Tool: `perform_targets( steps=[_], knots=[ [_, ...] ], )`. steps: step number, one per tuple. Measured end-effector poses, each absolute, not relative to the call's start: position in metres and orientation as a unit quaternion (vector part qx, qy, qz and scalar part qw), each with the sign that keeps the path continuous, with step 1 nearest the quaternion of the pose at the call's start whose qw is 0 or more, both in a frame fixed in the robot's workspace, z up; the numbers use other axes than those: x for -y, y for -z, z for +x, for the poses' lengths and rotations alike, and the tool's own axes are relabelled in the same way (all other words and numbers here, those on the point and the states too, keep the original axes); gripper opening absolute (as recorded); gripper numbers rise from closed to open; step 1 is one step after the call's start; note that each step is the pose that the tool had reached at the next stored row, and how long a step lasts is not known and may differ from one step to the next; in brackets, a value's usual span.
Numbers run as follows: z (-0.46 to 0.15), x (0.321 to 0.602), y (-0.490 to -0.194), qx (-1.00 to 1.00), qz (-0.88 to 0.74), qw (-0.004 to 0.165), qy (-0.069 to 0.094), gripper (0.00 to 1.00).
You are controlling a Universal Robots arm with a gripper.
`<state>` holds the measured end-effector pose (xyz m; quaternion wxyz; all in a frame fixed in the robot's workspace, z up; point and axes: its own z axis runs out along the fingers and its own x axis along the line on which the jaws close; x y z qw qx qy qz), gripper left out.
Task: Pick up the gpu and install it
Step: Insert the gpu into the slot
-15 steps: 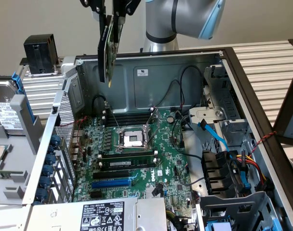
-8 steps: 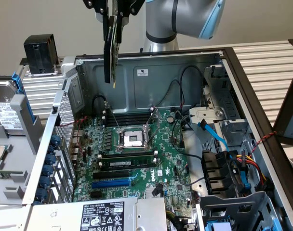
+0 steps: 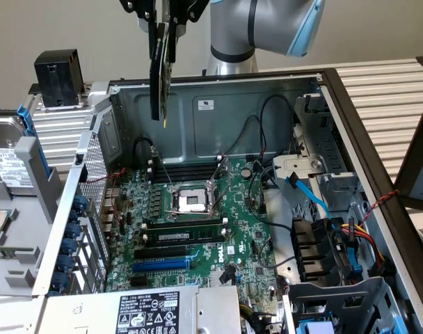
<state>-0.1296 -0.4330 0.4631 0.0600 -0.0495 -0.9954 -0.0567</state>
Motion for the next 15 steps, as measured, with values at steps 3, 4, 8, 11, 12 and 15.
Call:
perform_targets(
  steps=[3, 4, 8, 11, 12, 15],
  knots=[
    [-0.1296, 0.433, -0.4631, 0.995, -0.049, 0.06, 0.057, 0.27],
    [-0.1296, 0.433, -0.4631, 0.995, -0.049, 0.06, 0.057, 0.27],
    [-0.1295, 0.4297, -0.4624, 0.996, -0.043, 0.059, 0.055, 0.27],
    [-0.1296, 0.4298, -0.4614, 0.997, -0.016, 0.06, 0.053, 0.27],
    [-0.1296, 0.4298, -0.461, 0.997, -0.007, 0.06, 0.053, 0.27],
    [-0.1296, 0.4298, -0.46, 0.997, 0.02, 0.06, 0.051, 0.27]
  ],
)
